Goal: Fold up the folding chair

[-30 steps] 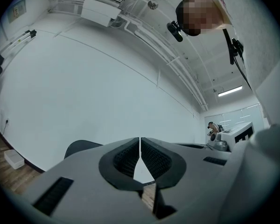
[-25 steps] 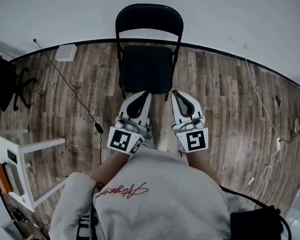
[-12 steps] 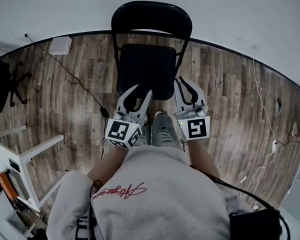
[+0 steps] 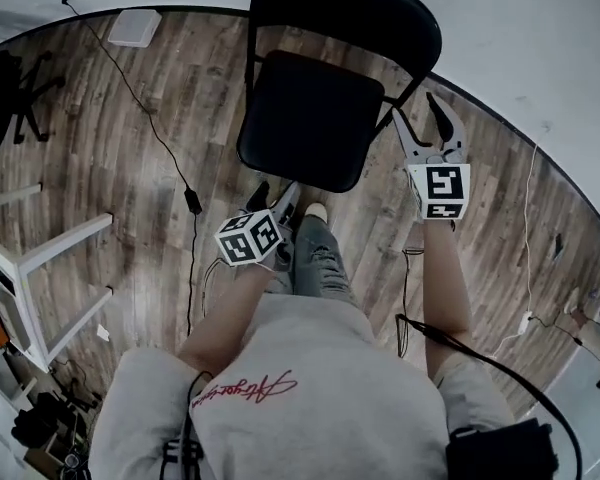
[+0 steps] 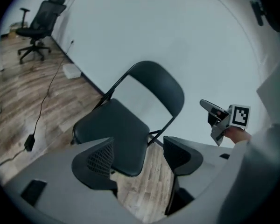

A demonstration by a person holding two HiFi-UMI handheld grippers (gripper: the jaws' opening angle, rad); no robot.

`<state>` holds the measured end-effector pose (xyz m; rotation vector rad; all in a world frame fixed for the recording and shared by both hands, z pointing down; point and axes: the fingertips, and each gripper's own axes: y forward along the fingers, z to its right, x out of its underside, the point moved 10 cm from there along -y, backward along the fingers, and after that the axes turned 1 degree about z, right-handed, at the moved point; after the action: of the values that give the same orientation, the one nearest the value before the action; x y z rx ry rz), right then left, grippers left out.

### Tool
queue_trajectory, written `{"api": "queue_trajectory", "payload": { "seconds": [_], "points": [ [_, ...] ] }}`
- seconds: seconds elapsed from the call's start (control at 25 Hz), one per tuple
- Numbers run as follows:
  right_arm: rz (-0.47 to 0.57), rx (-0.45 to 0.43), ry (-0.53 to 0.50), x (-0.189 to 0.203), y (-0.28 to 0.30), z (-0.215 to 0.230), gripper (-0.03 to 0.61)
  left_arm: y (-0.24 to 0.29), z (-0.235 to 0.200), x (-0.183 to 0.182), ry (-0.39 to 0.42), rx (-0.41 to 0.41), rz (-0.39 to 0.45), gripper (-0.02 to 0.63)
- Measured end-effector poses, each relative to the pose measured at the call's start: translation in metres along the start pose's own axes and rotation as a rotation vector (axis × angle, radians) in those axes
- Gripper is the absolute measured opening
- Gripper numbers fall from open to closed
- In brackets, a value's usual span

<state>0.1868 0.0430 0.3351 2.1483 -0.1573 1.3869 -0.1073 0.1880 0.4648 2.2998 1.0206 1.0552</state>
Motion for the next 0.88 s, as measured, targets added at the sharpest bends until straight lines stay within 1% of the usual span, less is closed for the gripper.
{"api": "queue_trajectory", "payload": {
  "seconds": [0.12,0.16,0.24,0.32,0.4,0.56,0.64,0.68,0.76,0.8,0.84,0.88],
  "points": [
    [-0.127,0.037,-0.009,0.047,0.024,0.020,0.238,0.031,-0.029,0.036,-0.183,-0.094,-0.044,0.327],
    [-0.167,0.048,0.005,0.064,0.032,0.022,0.239,0.042,-0.037,0.046,-0.235,-0.118,-0.053,0.327],
    [-0.235,0.063,0.059,0.099,0.048,0.023,0.241,0.064,-0.050,0.066,-0.315,-0.157,-0.073,0.327],
    [-0.270,0.088,0.114,0.130,0.062,0.018,0.241,0.087,-0.057,0.079,-0.356,-0.179,-0.085,0.327],
    [-0.280,0.129,0.158,0.156,0.074,0.010,0.241,0.107,-0.064,0.090,-0.369,-0.188,-0.098,0.327],
    [-0.279,0.189,0.242,0.198,0.097,-0.002,0.241,0.139,-0.082,0.105,-0.364,-0.182,-0.108,0.327],
    [-0.269,0.213,0.287,0.213,0.108,0.001,0.241,0.150,-0.086,0.105,-0.353,-0.194,-0.098,0.327],
    [-0.266,0.219,0.301,0.219,0.114,0.003,0.241,0.151,-0.086,0.105,-0.344,-0.205,-0.079,0.307],
    [-0.269,0.217,0.303,0.229,0.122,0.007,0.241,0.145,-0.085,0.111,-0.286,-0.202,-0.032,0.305],
    [-0.271,0.213,0.298,0.234,0.124,0.008,0.241,0.143,-0.085,0.114,-0.252,-0.189,-0.025,0.305],
    [-0.273,0.210,0.295,0.238,0.126,0.010,0.241,0.141,-0.086,0.118,-0.245,-0.179,-0.030,0.302],
    [-0.275,0.208,0.293,0.241,0.127,0.011,0.241,0.140,-0.088,0.122,-0.277,-0.180,-0.041,0.304]
  ]
}}
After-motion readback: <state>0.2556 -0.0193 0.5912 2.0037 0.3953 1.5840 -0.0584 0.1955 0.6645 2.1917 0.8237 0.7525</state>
